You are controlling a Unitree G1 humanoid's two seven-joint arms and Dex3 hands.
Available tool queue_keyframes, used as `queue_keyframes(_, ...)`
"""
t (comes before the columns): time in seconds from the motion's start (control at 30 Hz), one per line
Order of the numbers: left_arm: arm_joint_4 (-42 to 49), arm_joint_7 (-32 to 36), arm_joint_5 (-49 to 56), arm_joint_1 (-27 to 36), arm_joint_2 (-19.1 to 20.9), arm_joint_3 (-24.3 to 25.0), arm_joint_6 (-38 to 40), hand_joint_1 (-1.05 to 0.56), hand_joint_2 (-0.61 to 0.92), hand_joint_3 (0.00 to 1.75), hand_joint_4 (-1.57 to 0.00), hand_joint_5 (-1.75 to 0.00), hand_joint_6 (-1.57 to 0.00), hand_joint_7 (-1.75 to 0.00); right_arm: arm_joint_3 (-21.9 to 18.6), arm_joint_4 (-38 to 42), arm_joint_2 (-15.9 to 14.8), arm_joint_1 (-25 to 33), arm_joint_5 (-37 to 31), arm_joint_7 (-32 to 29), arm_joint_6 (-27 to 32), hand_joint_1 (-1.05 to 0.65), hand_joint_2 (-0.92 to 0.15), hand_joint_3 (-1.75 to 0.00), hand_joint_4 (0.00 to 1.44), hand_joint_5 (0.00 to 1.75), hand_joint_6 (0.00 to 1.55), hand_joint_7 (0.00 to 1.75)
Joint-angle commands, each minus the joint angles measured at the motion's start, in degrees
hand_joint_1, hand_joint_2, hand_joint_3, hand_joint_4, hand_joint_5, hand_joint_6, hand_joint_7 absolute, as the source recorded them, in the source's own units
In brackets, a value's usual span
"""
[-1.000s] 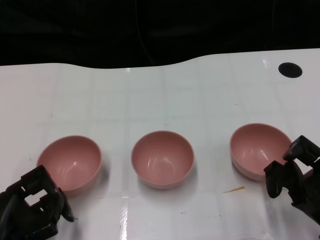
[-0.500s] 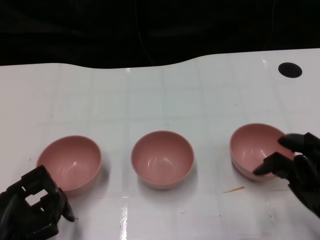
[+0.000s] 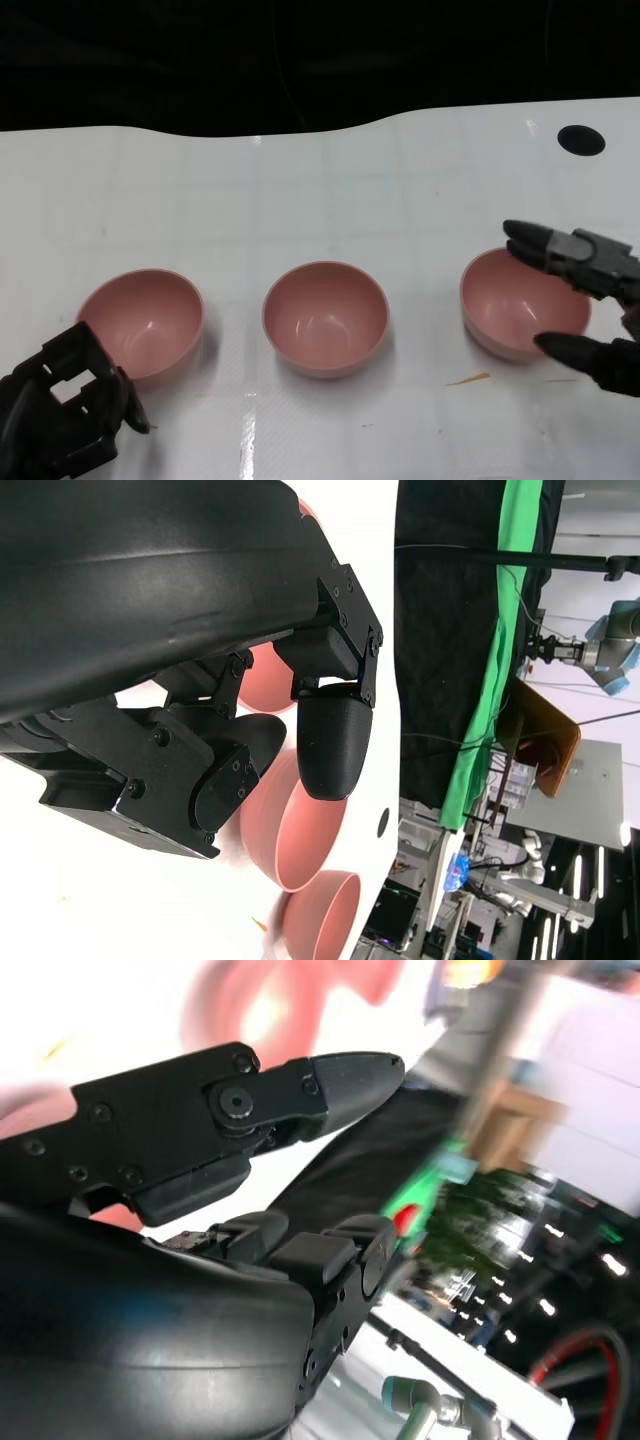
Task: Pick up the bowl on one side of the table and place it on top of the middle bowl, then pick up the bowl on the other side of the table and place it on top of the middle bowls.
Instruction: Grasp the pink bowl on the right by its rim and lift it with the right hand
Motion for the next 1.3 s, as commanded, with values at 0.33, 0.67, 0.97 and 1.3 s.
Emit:
queue_keyframes(0.33,1.1,-2.0,-1.0,-0.4,1.5,1.0,-0.8,-0.03,0.57,1.19,-0.79,-1.75,-0.72,-1.60,10.6,2.3,-10.3,-1.2,-38.5,-24.1,0.4,-1.05,-0.92,-0.14,0.26,0.00,0.30,0.00)
queue_keyframes(0.67,0.7,-1.9,-1.2,-0.5,2.2,1.2,0.3,-0.04,0.60,1.15,-0.79,-1.75,-0.72,-1.60,19.9,5.7,-13.6,-5.4,-48.0,-25.4,11.0,-1.05,-0.92,-0.11,0.27,0.01,0.31,0.01)
queue_keyframes(0.97,0.4,-1.0,-0.4,-0.3,2.7,1.3,0.1,-0.05,0.53,1.21,-0.78,-1.75,-0.71,-1.63,25.0,10.7,-14.7,-9.7,-47.0,-25.4,14.8,-1.05,-0.92,-0.12,0.28,0.01,0.32,0.00)
queue_keyframes(1.3,0.6,-0.5,0.4,-0.4,2.6,1.1,-0.4,-0.03,0.51,1.28,-0.78,-1.75,-0.70,-1.66,25.3,9.1,-16.3,-9.2,-46.1,-29.1,14.8,-1.04,-0.92,-0.14,0.31,0.02,0.37,0.02)
